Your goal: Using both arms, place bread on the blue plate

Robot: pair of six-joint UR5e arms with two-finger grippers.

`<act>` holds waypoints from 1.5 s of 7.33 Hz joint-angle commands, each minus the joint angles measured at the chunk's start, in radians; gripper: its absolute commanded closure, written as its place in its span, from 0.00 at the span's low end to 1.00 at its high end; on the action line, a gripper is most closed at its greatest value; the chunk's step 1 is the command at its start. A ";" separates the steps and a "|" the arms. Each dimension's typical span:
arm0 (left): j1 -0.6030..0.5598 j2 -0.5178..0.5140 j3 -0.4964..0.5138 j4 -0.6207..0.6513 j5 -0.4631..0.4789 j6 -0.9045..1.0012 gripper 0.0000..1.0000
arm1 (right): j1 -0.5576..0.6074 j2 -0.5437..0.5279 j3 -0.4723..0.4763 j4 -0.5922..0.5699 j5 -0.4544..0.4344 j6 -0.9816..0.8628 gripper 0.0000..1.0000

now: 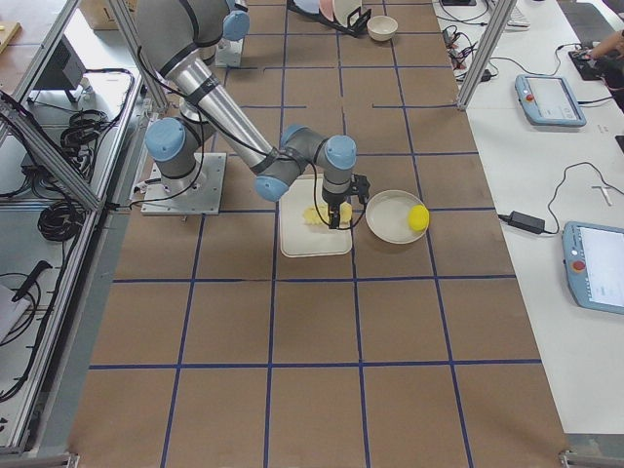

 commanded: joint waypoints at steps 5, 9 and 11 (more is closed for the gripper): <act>-0.002 -0.031 -0.086 0.014 0.024 -0.015 0.18 | 0.035 -0.132 -0.142 0.437 -0.066 0.156 0.95; -0.002 -0.025 -0.060 0.013 0.026 -0.008 0.89 | 0.208 -0.127 -0.507 0.806 -0.054 0.340 0.90; -0.002 -0.014 -0.052 0.010 0.030 -0.009 0.97 | 0.330 -0.115 -0.643 0.871 -0.046 0.466 0.90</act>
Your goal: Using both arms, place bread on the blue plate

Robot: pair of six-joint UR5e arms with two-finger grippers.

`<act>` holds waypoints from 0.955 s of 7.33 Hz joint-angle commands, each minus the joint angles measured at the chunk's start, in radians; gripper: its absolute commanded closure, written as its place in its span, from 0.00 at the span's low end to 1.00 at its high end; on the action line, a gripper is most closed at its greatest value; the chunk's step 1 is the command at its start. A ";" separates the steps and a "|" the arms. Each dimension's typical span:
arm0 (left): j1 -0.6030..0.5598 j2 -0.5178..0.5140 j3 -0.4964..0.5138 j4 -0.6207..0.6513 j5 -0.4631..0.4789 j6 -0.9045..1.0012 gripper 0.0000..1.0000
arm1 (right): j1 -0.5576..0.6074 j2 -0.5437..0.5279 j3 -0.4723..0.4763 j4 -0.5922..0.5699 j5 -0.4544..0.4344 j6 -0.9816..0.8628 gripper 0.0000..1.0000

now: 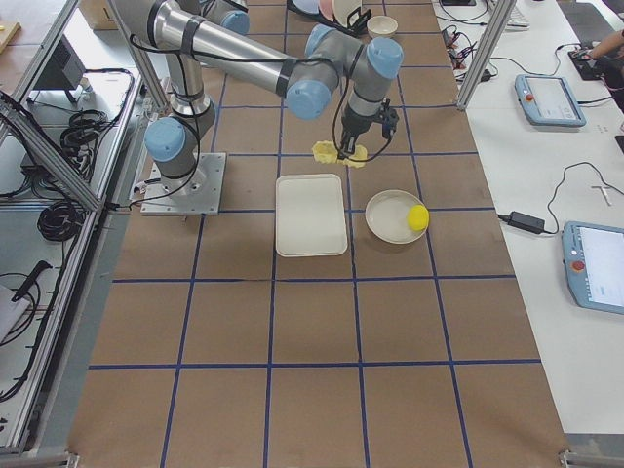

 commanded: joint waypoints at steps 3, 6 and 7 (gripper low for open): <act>0.006 0.087 0.002 -0.057 0.012 0.009 0.97 | 0.185 -0.004 -0.111 0.064 0.011 0.114 0.89; 0.028 0.174 -0.020 -0.158 0.017 0.084 0.97 | 0.216 0.001 -0.108 0.062 0.076 0.186 0.89; 0.038 0.216 -0.020 -0.230 0.017 0.075 0.97 | 0.217 0.002 -0.105 0.062 0.071 0.188 0.89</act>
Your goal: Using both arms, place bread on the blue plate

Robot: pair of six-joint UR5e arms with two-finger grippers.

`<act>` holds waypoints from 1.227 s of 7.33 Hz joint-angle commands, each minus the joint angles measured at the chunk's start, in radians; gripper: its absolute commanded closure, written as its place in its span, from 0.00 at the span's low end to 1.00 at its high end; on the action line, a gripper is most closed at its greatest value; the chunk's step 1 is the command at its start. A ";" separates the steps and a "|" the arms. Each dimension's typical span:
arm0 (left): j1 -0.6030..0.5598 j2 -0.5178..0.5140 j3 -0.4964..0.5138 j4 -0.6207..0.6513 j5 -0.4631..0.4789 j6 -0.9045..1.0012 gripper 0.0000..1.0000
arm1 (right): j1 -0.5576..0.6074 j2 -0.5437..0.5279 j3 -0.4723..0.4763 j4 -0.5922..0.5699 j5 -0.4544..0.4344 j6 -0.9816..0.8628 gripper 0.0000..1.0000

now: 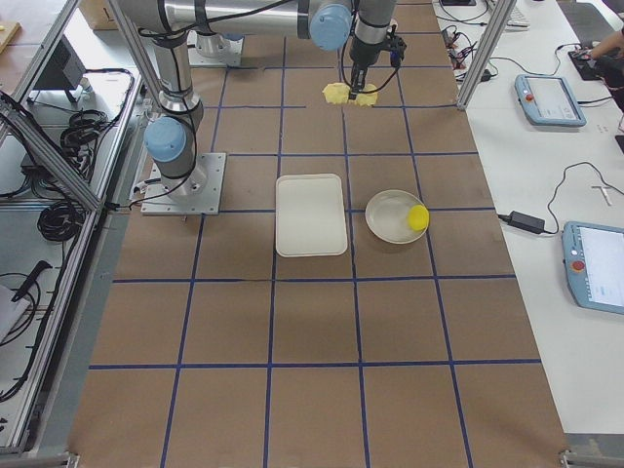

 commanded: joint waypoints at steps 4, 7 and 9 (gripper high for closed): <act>-0.001 0.279 -0.154 -0.115 -0.003 -0.059 0.97 | 0.003 0.003 0.007 -0.003 -0.010 0.004 0.88; -0.233 0.405 -0.193 0.003 -0.072 -0.159 0.96 | 0.003 0.005 0.012 -0.003 -0.005 0.001 0.88; -0.419 0.391 -0.202 0.011 -0.163 -0.329 0.96 | 0.003 0.006 0.015 -0.003 -0.003 -0.003 0.88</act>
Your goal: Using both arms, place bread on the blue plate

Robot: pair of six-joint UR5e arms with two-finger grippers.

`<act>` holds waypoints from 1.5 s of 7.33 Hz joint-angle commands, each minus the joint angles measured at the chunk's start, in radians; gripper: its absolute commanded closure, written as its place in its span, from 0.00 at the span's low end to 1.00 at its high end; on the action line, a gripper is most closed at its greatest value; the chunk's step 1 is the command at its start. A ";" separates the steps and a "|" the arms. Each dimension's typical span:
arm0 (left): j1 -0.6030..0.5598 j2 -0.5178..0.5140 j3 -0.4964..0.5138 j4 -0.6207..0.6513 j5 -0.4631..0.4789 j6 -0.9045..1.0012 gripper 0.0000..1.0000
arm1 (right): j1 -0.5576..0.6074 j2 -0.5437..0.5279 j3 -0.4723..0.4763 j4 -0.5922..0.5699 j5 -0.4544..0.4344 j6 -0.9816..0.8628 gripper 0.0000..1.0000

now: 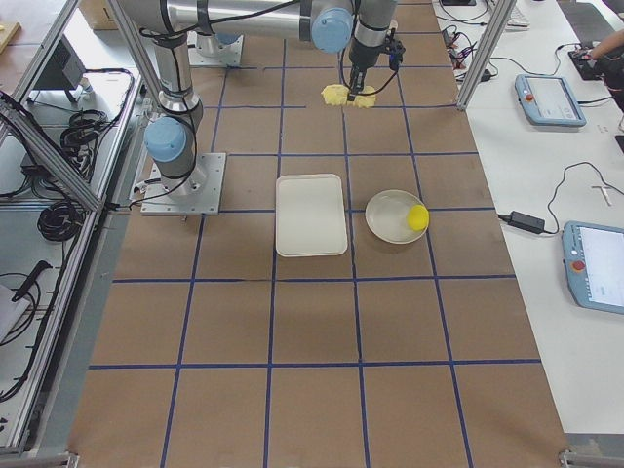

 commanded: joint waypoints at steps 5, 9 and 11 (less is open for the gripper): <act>-0.539 -0.021 -0.188 0.246 -0.281 -0.709 0.96 | 0.000 0.001 0.005 0.000 0.007 -0.007 0.88; -0.646 -0.223 -0.225 0.578 -0.452 -0.928 0.95 | 0.000 0.001 0.013 0.000 0.009 -0.008 0.87; -0.658 -0.347 -0.207 0.730 -0.462 -0.981 0.80 | 0.000 -0.001 0.014 0.000 0.009 -0.004 0.87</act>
